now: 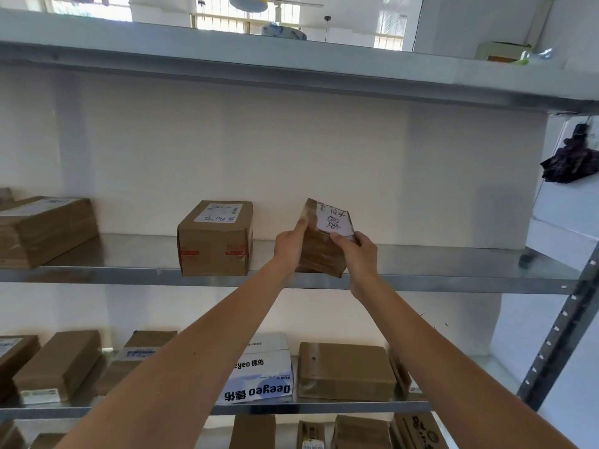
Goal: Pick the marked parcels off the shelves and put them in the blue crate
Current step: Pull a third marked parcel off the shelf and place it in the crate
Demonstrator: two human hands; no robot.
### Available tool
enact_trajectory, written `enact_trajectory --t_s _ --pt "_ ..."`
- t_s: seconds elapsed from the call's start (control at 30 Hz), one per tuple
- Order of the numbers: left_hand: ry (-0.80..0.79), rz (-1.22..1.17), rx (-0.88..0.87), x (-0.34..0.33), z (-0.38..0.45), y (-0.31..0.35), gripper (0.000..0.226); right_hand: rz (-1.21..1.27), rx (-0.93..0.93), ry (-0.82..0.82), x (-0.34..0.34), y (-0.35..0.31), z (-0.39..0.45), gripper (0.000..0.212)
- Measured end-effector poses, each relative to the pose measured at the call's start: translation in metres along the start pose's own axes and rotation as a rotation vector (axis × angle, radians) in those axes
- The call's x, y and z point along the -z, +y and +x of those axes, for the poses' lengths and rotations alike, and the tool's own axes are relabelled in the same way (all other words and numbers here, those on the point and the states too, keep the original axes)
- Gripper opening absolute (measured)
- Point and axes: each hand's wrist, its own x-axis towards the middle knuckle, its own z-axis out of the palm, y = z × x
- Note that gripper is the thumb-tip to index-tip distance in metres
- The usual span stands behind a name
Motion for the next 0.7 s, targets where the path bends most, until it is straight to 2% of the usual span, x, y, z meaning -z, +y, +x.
enact_trajectory --t_s 0.07,0.17,0.33,0.53,0.6,0.7 --pt "-0.033 0.005 -0.014 0.004 0.0 -0.004 0.046 -0.01 0.024 -0.023 -0.001 0.002 0.0 0.048" --pt "-0.06 -0.059 -0.06 0.007 -0.003 -0.013 0.038 -0.063 0.063 -0.041 -0.001 0.002 -0.005 0.063" --pt "-0.076 -0.127 -0.108 0.006 -0.004 -0.019 0.022 -0.107 0.192 -0.09 -0.001 0.0 -0.013 0.064" --pt "-0.086 -0.147 -0.113 0.006 -0.002 -0.02 0.021 -0.099 0.2 -0.089 0.002 0.001 -0.014 0.064" --pt "-0.081 -0.142 -0.094 0.006 -0.001 -0.022 0.028 -0.111 0.19 -0.092 0.002 0.001 -0.013 0.066" --pt "-0.079 -0.15 -0.018 0.005 0.0 -0.02 0.068 -0.055 0.12 -0.064 0.005 0.0 -0.01 0.061"
